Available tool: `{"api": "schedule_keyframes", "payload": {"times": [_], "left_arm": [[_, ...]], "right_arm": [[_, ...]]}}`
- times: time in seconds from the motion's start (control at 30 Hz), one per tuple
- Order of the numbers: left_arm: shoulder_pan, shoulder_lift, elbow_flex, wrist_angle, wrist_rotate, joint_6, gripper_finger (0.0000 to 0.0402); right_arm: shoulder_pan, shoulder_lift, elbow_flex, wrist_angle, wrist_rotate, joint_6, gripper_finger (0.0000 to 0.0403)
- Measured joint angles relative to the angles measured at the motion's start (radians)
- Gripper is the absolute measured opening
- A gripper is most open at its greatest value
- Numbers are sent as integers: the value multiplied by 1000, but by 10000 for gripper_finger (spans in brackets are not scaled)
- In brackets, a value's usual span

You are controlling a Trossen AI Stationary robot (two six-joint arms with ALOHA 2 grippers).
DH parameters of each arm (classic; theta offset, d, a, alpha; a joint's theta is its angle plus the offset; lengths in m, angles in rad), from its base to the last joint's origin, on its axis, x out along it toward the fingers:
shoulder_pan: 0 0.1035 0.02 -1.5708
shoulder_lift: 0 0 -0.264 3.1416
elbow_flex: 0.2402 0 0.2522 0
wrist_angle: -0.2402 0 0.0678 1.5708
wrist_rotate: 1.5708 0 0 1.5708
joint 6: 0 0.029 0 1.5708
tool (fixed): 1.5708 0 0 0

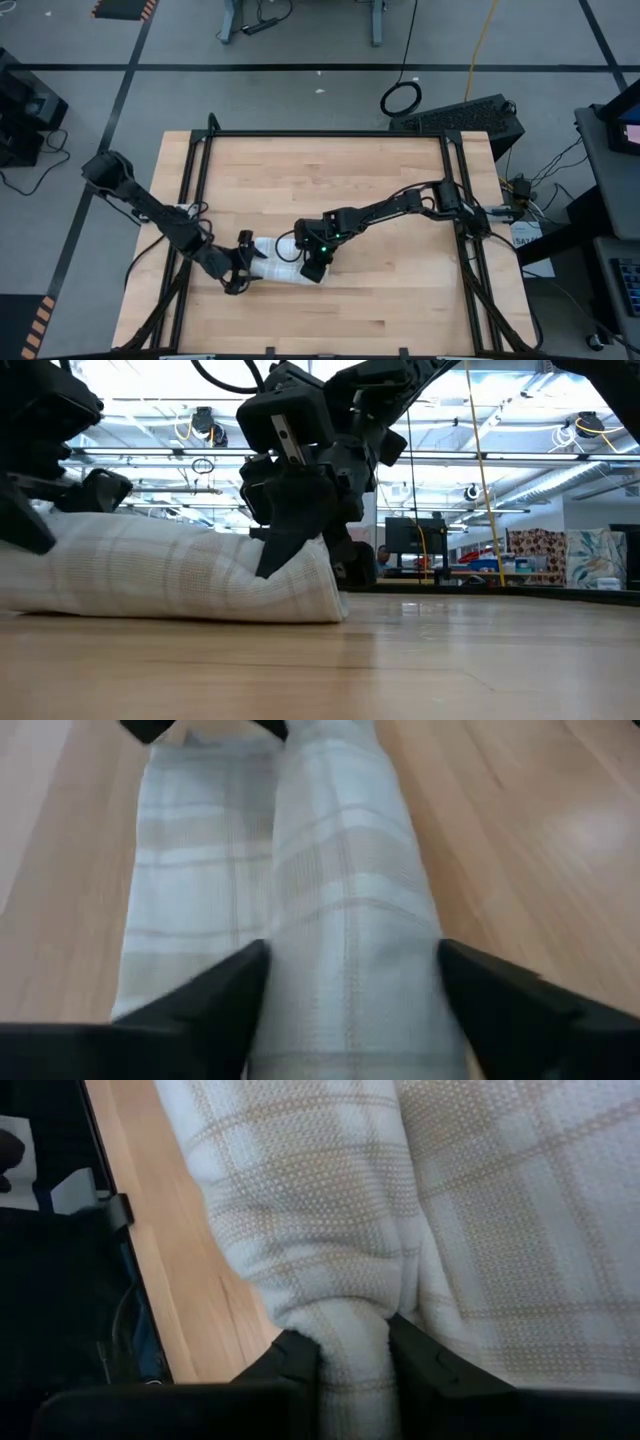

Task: Roll towel
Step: Roll the towel

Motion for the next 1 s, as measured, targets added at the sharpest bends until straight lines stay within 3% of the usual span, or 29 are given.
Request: {"api": "schedule_keyframes", "payload": {"times": [0.2,0.33,0.47,0.67,0.87,1.0], "left_arm": [[0,23,0,4,2,-64,128],[14,23,0,5,75,-101,37],[62,23,1,8,191,-206,36],[107,21,1,7,272,-226,59],[156,21,1,-2,349,-232,54],[186,21,2,-25,371,-261,54]], "right_arm": [[11,-2,0,2,30,-7,72],[21,-7,0,5,57,-33,88],[58,-52,-1,-13,189,-107,114],[194,-153,0,-54,549,-371,150],[349,-130,0,-43,939,-527,201],[404,-103,0,-35,1126,-588,241]]}}
